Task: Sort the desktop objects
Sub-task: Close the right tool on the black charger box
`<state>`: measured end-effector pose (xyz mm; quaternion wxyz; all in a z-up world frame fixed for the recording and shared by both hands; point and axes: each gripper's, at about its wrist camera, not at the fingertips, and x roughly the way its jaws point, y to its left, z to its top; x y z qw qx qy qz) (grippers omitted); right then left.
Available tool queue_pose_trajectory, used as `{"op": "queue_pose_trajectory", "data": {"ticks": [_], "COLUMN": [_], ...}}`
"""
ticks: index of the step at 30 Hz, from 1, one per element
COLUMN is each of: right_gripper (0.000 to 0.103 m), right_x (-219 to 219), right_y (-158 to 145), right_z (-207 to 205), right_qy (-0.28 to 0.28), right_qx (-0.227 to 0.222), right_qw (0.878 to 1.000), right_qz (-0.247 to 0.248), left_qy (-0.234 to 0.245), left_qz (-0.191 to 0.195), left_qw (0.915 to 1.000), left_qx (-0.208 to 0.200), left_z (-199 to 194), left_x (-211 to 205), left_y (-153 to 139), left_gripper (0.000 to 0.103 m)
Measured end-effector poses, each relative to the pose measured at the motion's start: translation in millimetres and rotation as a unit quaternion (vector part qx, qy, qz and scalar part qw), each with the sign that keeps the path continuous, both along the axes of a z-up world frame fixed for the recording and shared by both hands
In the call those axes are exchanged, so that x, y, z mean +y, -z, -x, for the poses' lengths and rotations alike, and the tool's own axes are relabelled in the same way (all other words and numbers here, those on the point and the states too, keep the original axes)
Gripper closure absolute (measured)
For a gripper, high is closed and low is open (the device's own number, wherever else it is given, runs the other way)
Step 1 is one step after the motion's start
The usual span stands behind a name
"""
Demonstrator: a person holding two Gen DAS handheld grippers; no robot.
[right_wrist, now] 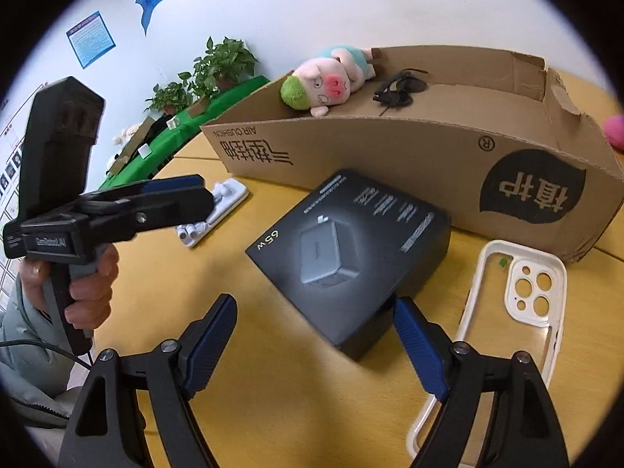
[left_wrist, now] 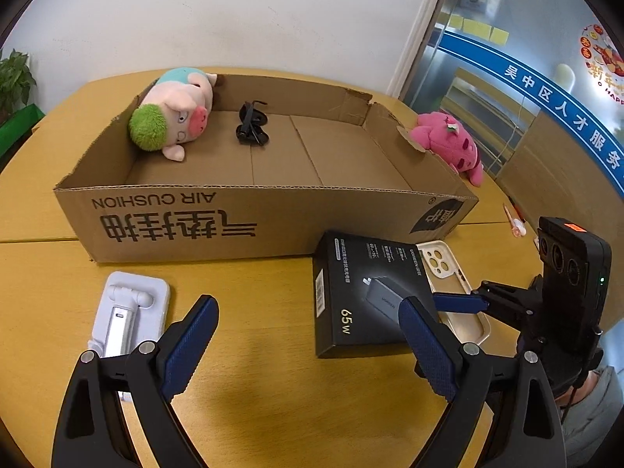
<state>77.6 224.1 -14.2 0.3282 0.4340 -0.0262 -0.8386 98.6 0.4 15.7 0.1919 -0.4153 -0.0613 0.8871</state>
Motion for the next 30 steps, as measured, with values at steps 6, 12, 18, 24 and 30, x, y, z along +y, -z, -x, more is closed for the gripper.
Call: {"op": "queue_pose_trajectory", "data": {"ticks": [6,12,18,24,30], "right_gripper": [0.02,0.017,0.017,0.019,0.018], "right_x": [8,-2,-14,-25,-34], "right_y": [9,10,15,18,20], "right_z": [9,3,4,-4,-9], "right_qy": [0.032,0.024,0.031,0.009,-0.012], "right_qx": [-0.007,0.029,0.025,0.021,0.014], "right_qw": [0.999,0.998,0.997,0.997,0.997], "right_qz": [-0.014,-0.042,-0.062,-0.068,-0.07], "left_qy": [0.042,0.095,0.097,0.088,0.073], "left_qz": [-0.046,-0.055,-0.101,-0.097,-0.117], "left_qw": [0.9971,0.9883,0.9826,0.9831,0.9793], "left_qx": [-0.043,-0.106,-0.121,-0.127,-0.148], "left_z": [25,46,44,24,27], "left_x": [9,35,34,26,9], "left_y": [21,53,58,56,59], "left_gripper": [0.008,0.014,0.022,0.024,0.024]}}
